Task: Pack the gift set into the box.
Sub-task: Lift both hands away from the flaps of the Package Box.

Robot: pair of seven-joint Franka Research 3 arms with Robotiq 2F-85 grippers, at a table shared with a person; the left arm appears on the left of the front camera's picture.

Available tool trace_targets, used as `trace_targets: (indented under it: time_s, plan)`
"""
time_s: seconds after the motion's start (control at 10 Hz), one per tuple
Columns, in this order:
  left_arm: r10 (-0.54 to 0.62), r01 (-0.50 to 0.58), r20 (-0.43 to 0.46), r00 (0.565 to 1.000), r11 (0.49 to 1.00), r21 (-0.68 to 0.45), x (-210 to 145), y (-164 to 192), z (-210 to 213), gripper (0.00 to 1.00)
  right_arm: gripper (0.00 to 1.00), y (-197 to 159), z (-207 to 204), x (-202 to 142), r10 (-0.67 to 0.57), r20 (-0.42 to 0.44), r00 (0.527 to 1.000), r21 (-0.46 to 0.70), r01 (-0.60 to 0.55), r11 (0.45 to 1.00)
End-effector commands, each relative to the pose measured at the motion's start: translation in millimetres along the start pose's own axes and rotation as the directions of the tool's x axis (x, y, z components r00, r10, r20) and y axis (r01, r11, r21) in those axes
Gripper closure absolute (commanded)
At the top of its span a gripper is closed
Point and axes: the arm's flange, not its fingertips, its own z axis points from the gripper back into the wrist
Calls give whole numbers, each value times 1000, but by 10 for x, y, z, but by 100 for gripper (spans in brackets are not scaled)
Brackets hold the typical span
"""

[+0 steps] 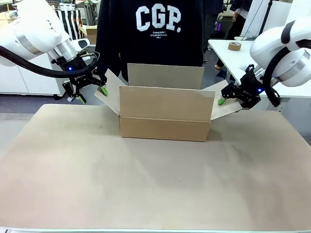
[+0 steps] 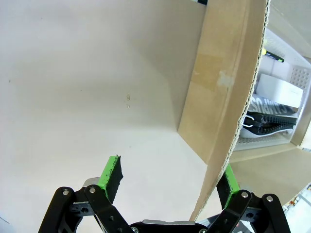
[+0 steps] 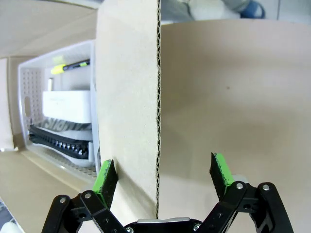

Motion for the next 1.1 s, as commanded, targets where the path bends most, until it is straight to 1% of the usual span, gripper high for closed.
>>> trace_targets:
  time_s: [0.0,0.4,0.5,0.6,0.7,0.8,0.9,1.0]
  plan:
    - [11,-11,1,1000,1000,15,3,-4,16,0,0,49,28,15,-13,11,1000,-22,13,1000]
    - [11,-11,1,1000,1000,15,3,-4,16,0,0,49,28,15,-13,11,1000,-22,13,1000]
    - [0,0,0,1000,1000,0,0,0,0,0,0,0,0,0,0,0,1000,0,0,1000]
    - [-56,56,-17,998,998,-30,-79,-51,248,0,0,0,200,30,28,-12,1000,38,-27,999]
    - [-116,119,48,992,991,-55,-297,-155,698,0,0,-3,673,-55,44,8,999,59,-45,997]
    - [-145,151,52,988,979,-136,-600,-228,1109,0,0,-27,1189,-260,62,21,998,174,-65,983]
    - [-196,207,73,978,957,-205,-920,-222,1389,0,0,-59,1629,-533,-46,-7,999,275,46,960]
    - [-244,258,85,966,922,-290,-1159,-140,1520,0,0,-165,1974,-812,-62,-38,997,446,72,892]
